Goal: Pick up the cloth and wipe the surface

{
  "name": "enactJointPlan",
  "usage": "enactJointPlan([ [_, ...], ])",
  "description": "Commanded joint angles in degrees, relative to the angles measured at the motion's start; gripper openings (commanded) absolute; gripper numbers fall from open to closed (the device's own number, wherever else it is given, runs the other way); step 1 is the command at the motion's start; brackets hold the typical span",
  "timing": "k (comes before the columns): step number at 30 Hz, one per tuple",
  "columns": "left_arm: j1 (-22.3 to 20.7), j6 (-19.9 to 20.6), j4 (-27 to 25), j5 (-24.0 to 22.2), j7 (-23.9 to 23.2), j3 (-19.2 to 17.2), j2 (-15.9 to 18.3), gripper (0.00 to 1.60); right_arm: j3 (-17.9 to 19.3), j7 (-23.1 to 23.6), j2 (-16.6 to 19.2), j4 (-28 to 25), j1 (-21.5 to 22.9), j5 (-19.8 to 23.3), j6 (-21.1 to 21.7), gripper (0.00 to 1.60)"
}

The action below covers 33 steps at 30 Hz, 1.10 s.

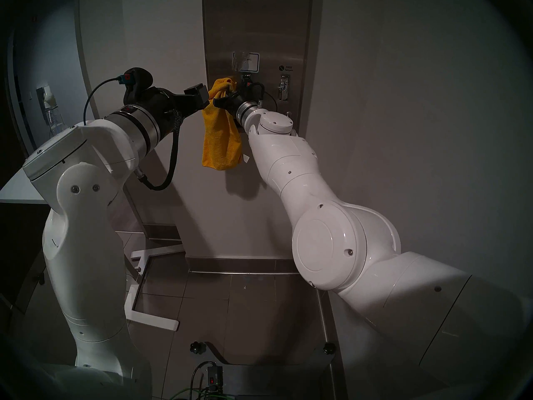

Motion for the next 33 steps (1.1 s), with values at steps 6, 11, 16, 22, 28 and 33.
enactJointPlan([
  [6,-1.6,-0.6,-1.4,0.1,0.0,0.1,-0.1,1.60,-0.4,-7.3,0.3,-6.5,-5.0,-4.1,-3.8,0.00],
  [11,-1.3,-0.5,-1.4,0.1,-0.1,0.0,-0.1,1.60,-3.7,-4.2,0.3,-9.3,-1.5,-5.2,-8.2,0.00],
  [16,-1.0,-0.4,-1.4,0.1,-0.1,0.0,-0.1,1.60,-5.6,-3.5,0.3,-10.6,0.6,-6.1,-10.9,0.00],
  [22,-1.0,-0.4,-1.4,0.1,-0.1,-0.1,-0.1,1.60,-8.1,-2.7,0.5,-14.6,2.1,-8.1,-13.4,0.00],
  [28,-1.1,-0.4,-1.4,0.1,-0.1,-0.1,-0.1,1.60,-11.7,0.5,0.9,-15.9,1.9,-10.1,-16.3,0.00],
  [33,-1.1,-0.5,-1.4,0.1,-0.1,-0.1,-0.1,1.60,-14.0,4.1,1.3,-20.5,-0.1,-11.0,-17.3,0.00],
])
